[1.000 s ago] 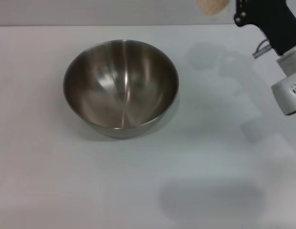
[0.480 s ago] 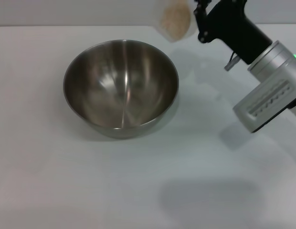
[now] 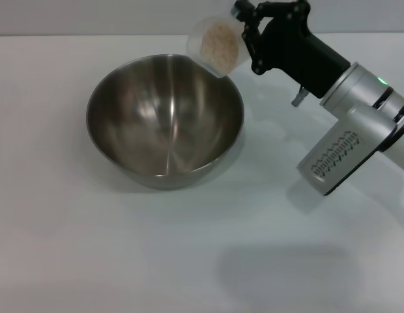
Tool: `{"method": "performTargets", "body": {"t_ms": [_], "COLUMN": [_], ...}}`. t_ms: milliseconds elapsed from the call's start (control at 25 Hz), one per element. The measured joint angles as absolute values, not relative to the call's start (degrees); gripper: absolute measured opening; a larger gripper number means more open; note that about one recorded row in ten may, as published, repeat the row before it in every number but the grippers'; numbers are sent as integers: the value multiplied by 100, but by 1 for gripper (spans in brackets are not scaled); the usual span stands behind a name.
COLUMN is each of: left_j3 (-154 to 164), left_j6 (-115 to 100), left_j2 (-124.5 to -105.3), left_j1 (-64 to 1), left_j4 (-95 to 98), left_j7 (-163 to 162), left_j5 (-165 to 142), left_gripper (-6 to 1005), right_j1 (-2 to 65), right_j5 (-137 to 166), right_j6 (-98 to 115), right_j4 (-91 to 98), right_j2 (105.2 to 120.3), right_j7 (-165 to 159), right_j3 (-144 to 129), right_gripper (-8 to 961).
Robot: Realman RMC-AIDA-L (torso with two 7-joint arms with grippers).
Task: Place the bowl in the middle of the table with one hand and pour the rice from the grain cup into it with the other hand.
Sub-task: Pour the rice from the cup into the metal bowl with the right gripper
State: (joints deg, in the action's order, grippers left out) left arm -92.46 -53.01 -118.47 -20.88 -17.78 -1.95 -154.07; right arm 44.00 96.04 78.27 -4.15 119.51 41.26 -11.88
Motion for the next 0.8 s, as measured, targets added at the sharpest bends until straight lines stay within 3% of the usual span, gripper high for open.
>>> {"method": "performTargets", "body": {"t_ms": [800], "left_j3": [-9246], "left_j6": [-5309], "left_j2": [-11873], "left_j1": [-2101], "left_j4": [-1753], "left_j7": [-193], "left_j5": [-15407], "left_gripper": [840], "right_j1": [4568], "right_j5": [10116], "right_j6": [7526], "right_j4": [-755], "right_j2": [11964], "right_j7": [6786], "right_j3": [-1195], "right_gripper": [7]}}
